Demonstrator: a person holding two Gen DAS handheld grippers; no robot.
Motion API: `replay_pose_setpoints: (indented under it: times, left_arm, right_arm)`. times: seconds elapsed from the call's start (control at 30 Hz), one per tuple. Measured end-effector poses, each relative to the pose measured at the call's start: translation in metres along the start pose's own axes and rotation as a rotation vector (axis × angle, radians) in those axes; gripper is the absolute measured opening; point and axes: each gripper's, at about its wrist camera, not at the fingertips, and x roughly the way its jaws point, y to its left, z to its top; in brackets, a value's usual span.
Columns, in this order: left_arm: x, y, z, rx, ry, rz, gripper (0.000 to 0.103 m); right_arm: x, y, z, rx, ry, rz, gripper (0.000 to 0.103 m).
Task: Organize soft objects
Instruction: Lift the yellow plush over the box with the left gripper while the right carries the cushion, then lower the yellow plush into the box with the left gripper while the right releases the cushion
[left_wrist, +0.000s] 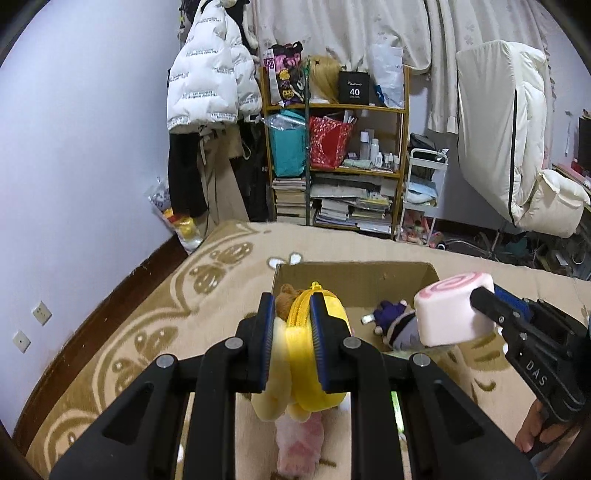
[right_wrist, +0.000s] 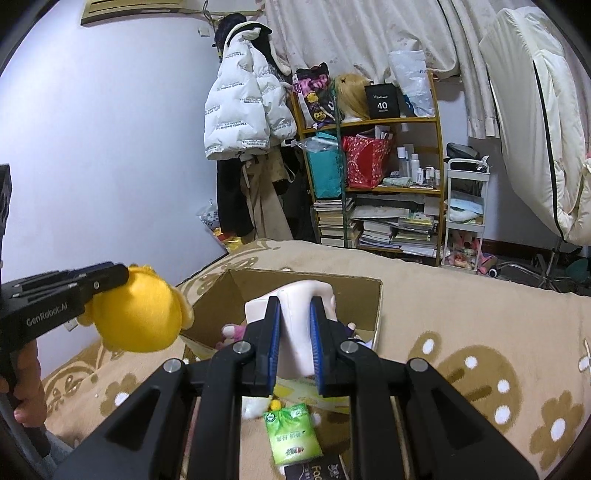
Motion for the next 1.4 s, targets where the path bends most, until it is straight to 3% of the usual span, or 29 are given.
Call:
replay_pose_setpoints:
  times: [0.53, 0.87, 1.07, 1.17, 1.23, 1.3, 1.4]
  left_arm:
    - [0.057, -0.011, 0.01, -0.016, -0.01, -0.014, 0.018]
    - [0.091, -0.019, 0.001, -0.034, 0.08, -0.039, 0.022]
    - [0.103, -0.022, -0.01, 0.004, 0.145, 0.024, 0.024]
    - [0.101, -0.017, -0.011, -0.011, 0.156, 0.027, 0.029]
    - [0.101, -0.014, -0.012, -0.021, 0.166, 0.03, 0.038]
    - [0.1, -0.011, -0.015, -0.031, 0.172, 0.032, 0.053]
    - [0.098, -0.01, -0.017, -0.017, 0.174, 0.037, 0.056]
  right_arm:
    - [0.044, -0.027, 0.002, 0.018, 0.048, 0.022, 0.016]
    - [0.062, -0.039, -0.01, 0.066, 0.1, 0.075, 0.017]
    - [0.067, -0.044, -0.013, 0.087, 0.123, 0.079, 0.019]
    - [0.067, -0.044, -0.014, 0.088, 0.133, 0.083, 0.021]
    - [0.066, -0.043, -0.014, 0.083, 0.135, 0.083, 0.022]
    - [0.065, -0.042, -0.015, 0.08, 0.136, 0.083, 0.023]
    - [0.066, -0.041, -0.014, 0.072, 0.144, 0.083, 0.023]
